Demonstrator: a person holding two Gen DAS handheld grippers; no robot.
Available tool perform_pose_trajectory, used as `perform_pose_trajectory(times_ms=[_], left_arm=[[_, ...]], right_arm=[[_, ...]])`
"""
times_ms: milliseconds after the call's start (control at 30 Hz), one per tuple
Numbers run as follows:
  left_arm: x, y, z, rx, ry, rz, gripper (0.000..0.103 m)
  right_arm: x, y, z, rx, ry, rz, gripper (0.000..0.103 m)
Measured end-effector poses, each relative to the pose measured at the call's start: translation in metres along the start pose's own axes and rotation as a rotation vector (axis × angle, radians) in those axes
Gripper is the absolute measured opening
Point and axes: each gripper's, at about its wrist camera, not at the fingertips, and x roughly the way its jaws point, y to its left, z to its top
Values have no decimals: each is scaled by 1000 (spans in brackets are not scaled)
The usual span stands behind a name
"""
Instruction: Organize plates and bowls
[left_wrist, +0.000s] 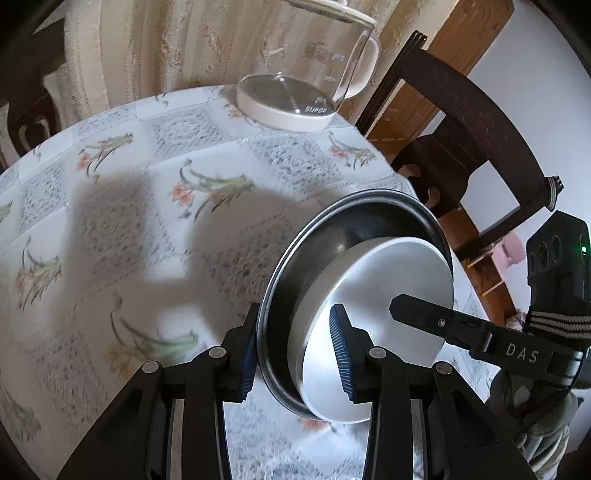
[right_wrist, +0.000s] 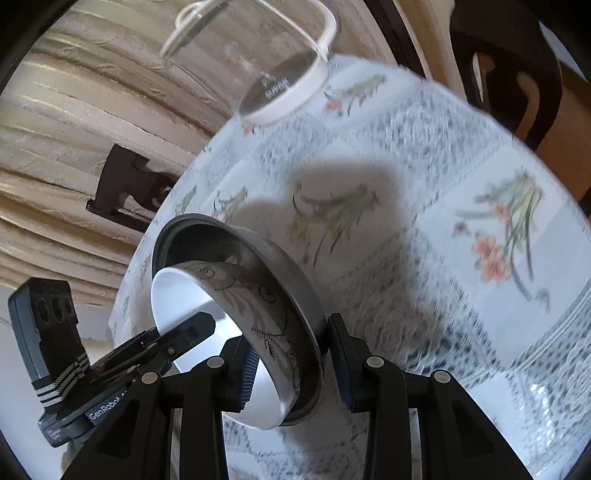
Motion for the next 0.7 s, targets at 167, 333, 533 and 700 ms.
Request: perform_pose_trajectory(times_ms=[167,333,533,700], left_arm=[[1,6,-7,-19,17,-18,37],[8,12,-6,-30,18,-27,37],[14,18,3,-42,7,-18,39],[21,26,9,-57,9,-16,40]], right_arm=[[0,3,-2,-3,-5,5,38],[2,7,-2,-37,-61,-7,40],[-3,11,-5,-99,-150,-42,51],[-7,18,-15,-149,-199,-51,57]])
